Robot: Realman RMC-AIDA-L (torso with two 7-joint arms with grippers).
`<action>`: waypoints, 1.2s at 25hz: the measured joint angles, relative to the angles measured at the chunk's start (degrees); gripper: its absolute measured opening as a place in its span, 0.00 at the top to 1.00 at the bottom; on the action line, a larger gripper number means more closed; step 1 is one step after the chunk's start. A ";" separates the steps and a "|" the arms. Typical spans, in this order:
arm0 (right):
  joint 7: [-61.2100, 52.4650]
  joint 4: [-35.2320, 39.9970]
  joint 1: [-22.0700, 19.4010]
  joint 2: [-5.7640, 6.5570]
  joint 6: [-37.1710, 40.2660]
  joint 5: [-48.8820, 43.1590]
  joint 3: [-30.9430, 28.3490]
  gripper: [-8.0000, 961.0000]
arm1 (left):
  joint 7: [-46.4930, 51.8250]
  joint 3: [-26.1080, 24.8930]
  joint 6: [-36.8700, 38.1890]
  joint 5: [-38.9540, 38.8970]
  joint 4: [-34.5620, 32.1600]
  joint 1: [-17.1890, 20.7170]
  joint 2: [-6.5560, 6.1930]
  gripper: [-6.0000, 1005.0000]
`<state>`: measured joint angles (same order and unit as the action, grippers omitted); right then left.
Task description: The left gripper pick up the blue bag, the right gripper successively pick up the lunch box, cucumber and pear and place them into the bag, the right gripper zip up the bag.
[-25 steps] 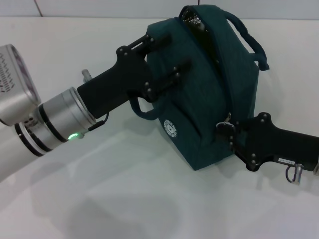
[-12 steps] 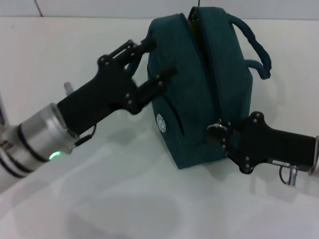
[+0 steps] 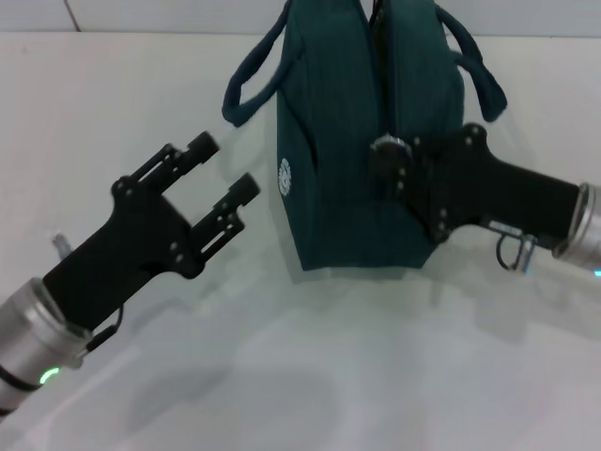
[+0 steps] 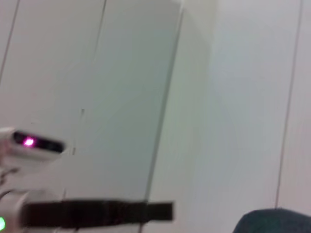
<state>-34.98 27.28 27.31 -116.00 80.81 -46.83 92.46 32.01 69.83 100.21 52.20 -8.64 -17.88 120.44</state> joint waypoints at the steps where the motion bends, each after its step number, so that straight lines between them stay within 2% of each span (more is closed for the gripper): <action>1: -0.12 -0.28 0.68 -0.08 -0.13 0.73 0.02 0.98 | -0.29 -0.01 -0.06 -0.62 0.67 0.52 -0.03 0.37; 5: -0.32 -0.45 2.64 -0.15 -1.51 2.42 1.13 0.98 | -2.77 -0.03 -0.30 -2.59 3.82 1.48 -0.01 0.38; 9: -0.06 -0.61 3.37 -0.18 -3.23 4.89 2.54 0.98 | -3.33 0.22 -2.48 -2.75 5.07 0.61 0.13 0.38; 12: 0.03 -0.63 3.63 -0.18 -4.06 5.88 2.90 0.98 | -2.60 0.98 -5.26 -1.81 5.32 -1.40 0.26 0.38; 20: -0.21 -0.71 3.58 -0.18 -4.12 6.09 3.34 0.98 | -1.06 1.98 -9.48 -0.69 9.93 -9.77 0.34 0.38; 30: -0.11 -0.32 3.25 -0.18 -3.85 9.48 6.68 0.98 | -0.70 2.01 -11.85 0.90 10.10 -12.83 0.32 0.38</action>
<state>-35.09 26.96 30.57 -116.18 76.97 -37.35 99.14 31.31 71.85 88.36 53.10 1.47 -30.71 120.76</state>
